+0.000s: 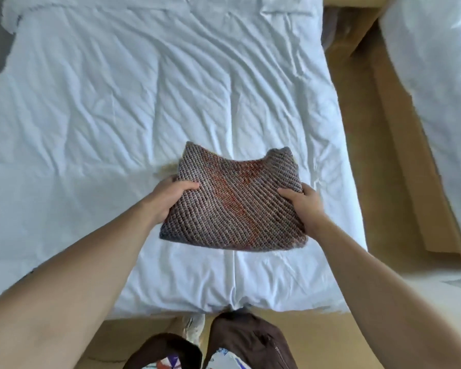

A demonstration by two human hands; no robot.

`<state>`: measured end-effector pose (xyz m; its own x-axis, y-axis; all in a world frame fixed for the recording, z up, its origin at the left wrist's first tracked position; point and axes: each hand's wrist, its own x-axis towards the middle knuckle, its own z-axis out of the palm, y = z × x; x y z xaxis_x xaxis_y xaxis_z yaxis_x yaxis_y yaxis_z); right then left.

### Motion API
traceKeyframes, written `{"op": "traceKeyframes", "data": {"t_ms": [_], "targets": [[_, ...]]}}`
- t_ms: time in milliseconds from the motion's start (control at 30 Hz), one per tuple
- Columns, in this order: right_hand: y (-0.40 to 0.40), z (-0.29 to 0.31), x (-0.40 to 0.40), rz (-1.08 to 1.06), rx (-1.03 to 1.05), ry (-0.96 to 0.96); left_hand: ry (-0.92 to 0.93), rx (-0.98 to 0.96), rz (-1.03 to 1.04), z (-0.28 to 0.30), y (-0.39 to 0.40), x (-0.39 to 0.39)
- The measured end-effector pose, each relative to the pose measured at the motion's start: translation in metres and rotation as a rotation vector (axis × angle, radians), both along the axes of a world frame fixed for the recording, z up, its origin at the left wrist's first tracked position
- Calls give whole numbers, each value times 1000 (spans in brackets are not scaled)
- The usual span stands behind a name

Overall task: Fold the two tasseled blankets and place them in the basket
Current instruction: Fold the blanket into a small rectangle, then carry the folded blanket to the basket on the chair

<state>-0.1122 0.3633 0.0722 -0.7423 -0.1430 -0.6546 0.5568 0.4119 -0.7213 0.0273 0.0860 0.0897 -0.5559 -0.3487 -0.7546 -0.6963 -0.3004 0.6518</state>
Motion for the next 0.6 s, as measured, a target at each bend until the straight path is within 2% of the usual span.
{"op": "traceKeyframes", "data": {"t_ms": [133, 300, 433, 600], "targets": [[39, 101, 22, -145, -74, 272, 229, -93, -139, 85, 15, -21], [130, 223, 62, -409, -147, 564, 508, -111, -294, 203, 86, -55], [226, 303, 98, -599, -218, 717, 664, -57, -380, 275, 169, -86], [352, 359, 141, -814, -316, 854, 815, -5, -549, 346, 311, -103]]}}
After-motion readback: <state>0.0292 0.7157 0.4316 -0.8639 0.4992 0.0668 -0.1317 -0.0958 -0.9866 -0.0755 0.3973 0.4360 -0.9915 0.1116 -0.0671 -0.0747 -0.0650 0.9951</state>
